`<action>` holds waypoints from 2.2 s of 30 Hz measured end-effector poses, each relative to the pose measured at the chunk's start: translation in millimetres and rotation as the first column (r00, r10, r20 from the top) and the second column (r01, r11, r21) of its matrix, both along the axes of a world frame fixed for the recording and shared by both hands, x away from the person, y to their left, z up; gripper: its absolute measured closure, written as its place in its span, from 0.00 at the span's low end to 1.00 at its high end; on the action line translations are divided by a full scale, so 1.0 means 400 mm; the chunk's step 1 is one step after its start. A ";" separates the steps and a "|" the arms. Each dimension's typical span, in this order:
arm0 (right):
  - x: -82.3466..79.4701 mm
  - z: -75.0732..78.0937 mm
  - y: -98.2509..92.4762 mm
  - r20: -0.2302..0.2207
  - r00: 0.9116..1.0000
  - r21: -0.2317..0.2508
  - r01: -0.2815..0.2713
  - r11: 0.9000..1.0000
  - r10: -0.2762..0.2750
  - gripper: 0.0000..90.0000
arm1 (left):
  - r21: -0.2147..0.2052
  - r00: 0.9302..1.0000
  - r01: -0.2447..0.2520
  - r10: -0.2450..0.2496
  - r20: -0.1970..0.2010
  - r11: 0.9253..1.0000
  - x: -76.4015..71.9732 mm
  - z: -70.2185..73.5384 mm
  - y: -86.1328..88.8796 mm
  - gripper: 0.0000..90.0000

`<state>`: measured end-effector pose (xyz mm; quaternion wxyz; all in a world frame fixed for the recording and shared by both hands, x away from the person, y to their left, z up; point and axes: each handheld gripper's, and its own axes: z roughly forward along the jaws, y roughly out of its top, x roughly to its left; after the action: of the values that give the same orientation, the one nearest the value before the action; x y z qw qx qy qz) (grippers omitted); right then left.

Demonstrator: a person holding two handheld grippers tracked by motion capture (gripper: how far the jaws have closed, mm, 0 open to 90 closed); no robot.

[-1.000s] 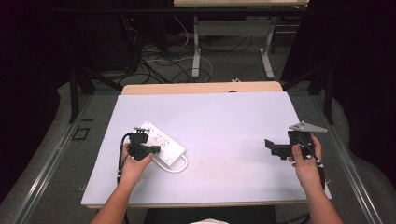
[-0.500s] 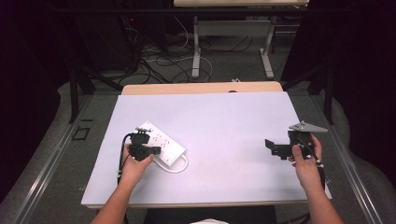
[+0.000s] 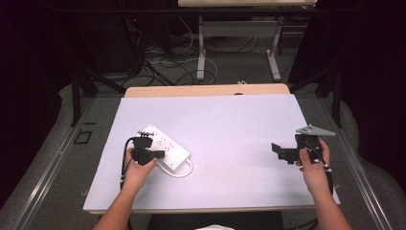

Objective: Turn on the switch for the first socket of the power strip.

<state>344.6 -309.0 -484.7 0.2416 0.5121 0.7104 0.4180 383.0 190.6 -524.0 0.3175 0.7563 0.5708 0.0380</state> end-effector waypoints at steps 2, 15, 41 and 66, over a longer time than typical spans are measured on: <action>0.000 0.001 -0.002 -0.007 1.000 0.001 -0.006 1.000 0.006 0.00 | 0.003 1.000 0.011 -0.011 -0.005 1.000 0.000 0.002 0.001 1.00; 0.000 -0.001 -0.001 -0.018 1.000 0.002 -0.002 1.000 0.002 0.00 | 0.006 0.999 0.006 -0.006 0.031 1.000 -0.006 0.010 -0.003 0.90; 0.002 -0.017 -0.005 -0.021 1.000 0.000 -0.003 1.000 0.003 0.00 | 0.091 0.990 0.023 -0.036 0.135 0.996 -0.011 0.021 -0.016 0.45; -0.007 -0.020 0.002 -0.034 0.999 0.002 -0.012 1.000 0.012 0.00 | 0.057 0.983 0.018 -0.028 0.183 0.998 -0.008 0.042 -0.004 0.19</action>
<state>341.9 -308.4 -492.6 0.2265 0.5150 0.7169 0.4116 379.8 189.0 -507.2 0.3482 0.7645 0.5291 0.1199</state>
